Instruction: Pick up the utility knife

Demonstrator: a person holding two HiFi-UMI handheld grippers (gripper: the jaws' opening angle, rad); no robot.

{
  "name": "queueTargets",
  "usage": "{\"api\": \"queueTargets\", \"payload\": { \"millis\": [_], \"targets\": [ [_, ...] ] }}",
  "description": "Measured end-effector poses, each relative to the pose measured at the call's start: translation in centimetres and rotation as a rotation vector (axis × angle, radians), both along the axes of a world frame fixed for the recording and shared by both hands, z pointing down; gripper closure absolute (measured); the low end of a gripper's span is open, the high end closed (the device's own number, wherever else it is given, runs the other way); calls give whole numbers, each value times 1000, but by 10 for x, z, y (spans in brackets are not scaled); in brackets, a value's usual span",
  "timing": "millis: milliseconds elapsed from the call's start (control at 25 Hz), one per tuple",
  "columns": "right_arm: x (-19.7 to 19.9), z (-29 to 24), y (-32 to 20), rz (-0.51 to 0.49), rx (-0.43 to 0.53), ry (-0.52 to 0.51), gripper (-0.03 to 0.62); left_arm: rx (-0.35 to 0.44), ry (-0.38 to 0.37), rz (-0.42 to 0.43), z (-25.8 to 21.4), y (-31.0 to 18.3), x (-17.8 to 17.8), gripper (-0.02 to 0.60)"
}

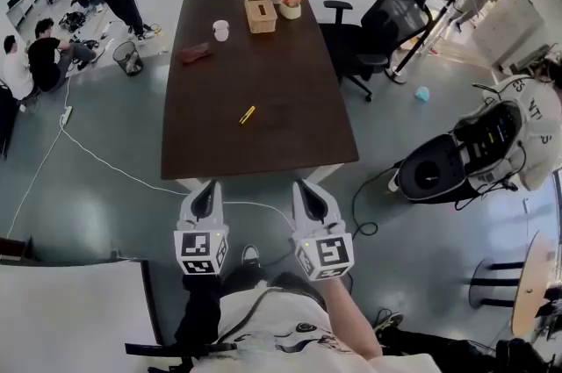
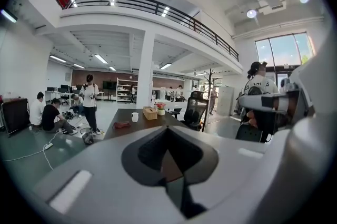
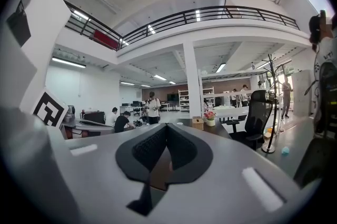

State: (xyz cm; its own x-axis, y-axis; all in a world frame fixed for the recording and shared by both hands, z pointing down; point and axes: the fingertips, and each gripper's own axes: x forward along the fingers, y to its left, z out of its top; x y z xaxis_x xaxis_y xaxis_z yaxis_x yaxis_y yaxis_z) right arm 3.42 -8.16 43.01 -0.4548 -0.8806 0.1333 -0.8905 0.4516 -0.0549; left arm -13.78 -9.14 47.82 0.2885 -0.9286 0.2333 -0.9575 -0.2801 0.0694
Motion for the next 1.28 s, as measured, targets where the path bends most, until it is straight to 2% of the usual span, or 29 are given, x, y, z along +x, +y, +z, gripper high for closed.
{"api": "queueTargets", "payload": {
  "millis": [320, 800, 1040, 1280],
  "targets": [
    [0, 19, -50, 22, -59, 22, 592, -82, 0, 43, 27, -52, 3, 583],
    [9, 7, -174, -91, -29, -26, 592, -115, -62, -16, 36, -161, 15, 583],
    [32, 19, -209, -82, -71, -27, 592, -228, -75, -20, 82, -186, 24, 582],
    [29, 48, -230, -97, -160, -9, 592, -332, -74, -15, 133, -207, 27, 581]
  ]
}}
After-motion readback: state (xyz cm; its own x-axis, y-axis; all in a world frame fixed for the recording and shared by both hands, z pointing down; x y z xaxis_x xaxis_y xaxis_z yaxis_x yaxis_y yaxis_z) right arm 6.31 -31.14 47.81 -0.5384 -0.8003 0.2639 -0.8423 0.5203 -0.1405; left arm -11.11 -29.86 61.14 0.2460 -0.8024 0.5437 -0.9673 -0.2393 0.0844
